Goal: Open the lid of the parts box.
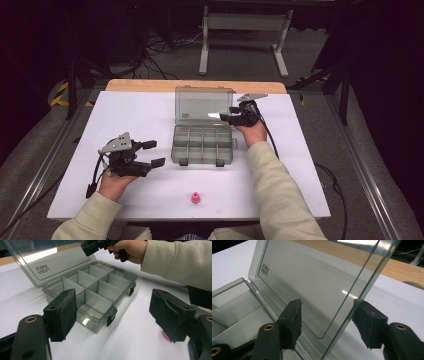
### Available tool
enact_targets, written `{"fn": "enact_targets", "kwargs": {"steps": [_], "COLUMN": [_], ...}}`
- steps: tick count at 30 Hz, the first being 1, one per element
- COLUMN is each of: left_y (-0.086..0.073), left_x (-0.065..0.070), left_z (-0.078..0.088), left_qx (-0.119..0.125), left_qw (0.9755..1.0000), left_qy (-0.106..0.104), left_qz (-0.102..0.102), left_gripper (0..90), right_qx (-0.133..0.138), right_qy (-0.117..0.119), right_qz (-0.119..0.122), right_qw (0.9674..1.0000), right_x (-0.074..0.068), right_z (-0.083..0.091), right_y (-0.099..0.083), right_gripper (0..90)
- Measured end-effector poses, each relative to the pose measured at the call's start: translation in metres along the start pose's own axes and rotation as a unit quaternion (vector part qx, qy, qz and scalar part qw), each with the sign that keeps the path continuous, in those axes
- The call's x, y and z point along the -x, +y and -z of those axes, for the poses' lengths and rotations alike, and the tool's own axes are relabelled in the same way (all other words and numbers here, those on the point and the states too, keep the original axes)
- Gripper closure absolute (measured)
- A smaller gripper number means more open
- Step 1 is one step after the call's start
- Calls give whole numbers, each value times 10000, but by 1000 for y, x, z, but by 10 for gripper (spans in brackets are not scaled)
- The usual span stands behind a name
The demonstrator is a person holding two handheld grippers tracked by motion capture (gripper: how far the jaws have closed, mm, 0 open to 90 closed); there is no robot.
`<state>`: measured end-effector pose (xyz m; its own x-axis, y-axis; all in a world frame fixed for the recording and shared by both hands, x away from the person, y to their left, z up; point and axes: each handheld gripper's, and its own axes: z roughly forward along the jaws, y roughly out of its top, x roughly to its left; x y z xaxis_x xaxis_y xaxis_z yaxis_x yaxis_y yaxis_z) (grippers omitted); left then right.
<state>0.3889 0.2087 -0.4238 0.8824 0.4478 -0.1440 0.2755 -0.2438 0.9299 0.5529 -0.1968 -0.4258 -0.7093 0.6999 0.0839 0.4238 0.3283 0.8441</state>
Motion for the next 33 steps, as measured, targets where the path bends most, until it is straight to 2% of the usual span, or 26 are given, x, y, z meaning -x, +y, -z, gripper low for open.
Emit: {"fn": "enact_targets", "kwargs": {"steps": [9, 17, 24, 33], "left_y": [0, 0, -1, -1], "left_x": [1, 1, 1, 2], "left_z": [-1, -1, -2, -5], "left_qx": [-14, -23, -52, -72], "left_qw": [10000, 10000, 10000, 10000], "left_qy": [-4, -8, -21, -51], "left_qz": [-23, -13, -12, -14], "left_gripper": [230, 231, 231, 228], "right_qx": [-115, -177, -255, -306], "right_qy": [85, 150, 228, 243], "right_qz": [-246, -350, -548, -613], "right_qw": [9996, 9991, 9979, 9974], "right_x": [0, 1, 4, 4], "right_z": [-7, -8, -10, -9], "right_y": [-6, -8, -11, -12], "right_gripper": [304, 263, 231, 182]}}
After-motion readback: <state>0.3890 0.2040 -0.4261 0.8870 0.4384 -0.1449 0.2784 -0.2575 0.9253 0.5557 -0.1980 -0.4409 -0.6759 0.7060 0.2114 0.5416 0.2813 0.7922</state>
